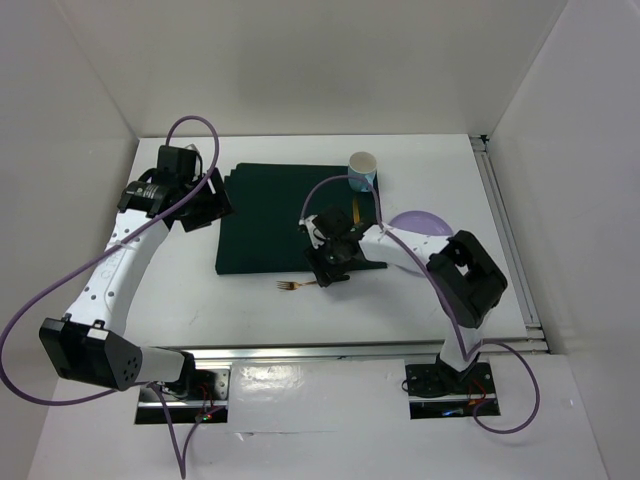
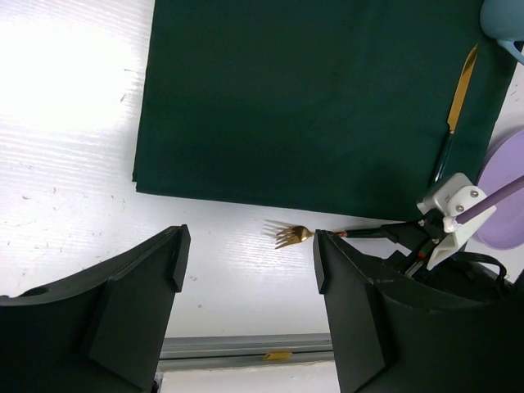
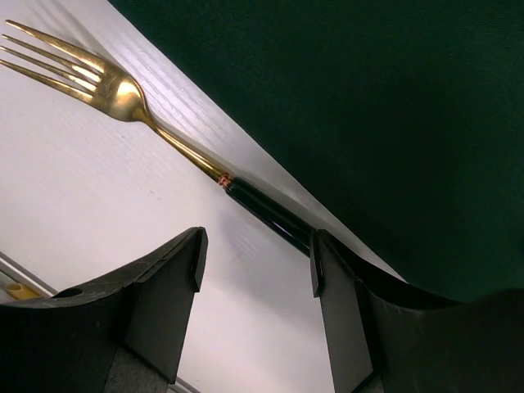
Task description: Set the dinner table for one person
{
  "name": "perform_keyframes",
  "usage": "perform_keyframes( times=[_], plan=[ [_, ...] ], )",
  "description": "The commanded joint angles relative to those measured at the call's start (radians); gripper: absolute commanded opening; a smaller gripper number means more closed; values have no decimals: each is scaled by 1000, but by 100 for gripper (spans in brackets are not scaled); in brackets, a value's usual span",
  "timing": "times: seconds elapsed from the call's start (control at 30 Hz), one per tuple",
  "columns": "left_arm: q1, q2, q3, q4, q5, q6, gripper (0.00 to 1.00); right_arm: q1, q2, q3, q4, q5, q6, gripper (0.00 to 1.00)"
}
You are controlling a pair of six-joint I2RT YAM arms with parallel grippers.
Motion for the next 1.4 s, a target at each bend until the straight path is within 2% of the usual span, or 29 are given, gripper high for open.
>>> perform_keyframes(
  times=[0.0, 0.3, 0.47, 0.57, 0.6, 0.73, 0.77, 0.97, 1.07, 1.2, 1.37],
  plan=[
    [0, -28, 28, -1, -12, 19, 79, 7, 20, 37, 51, -37, -20, 65],
    [0, -28, 19, -1, -12, 19, 79, 50, 55, -28, 63, -48, -11, 61],
    [0, -28, 19, -1, -12, 19, 79, 142, 46, -62, 34, 44, -11, 54],
    [0, -28, 19, -1, -12, 19, 79, 197, 46, -74, 14, 88, -11, 41],
    [0, -28, 19, -1, -12, 19, 79, 212, 55, -75, 14, 104, -23, 32],
    [0, -28, 19, -1, -12, 10, 79, 275, 55, -84, 5, 136, -45, 12],
    [0, -37, 19, -1, -12, 10, 79, 286, 55, -84, -4, 136, -45, 1],
    [0, -37, 29, -1, -21, 10, 79, 332, -9, -26, -53, 199, -20, 0],
    [0, -46, 86, -26, -32, -8, 79, 305, -32, 83, -113, 236, 47, 0],
    [0, -81, 163, -37, -53, -33, 79, 222, 26, 313, -184, 136, 214, 0],
    [0, -110, 210, -7, -62, -45, 80, 125, 262, 672, -221, 24, 383, 0]
  ],
)
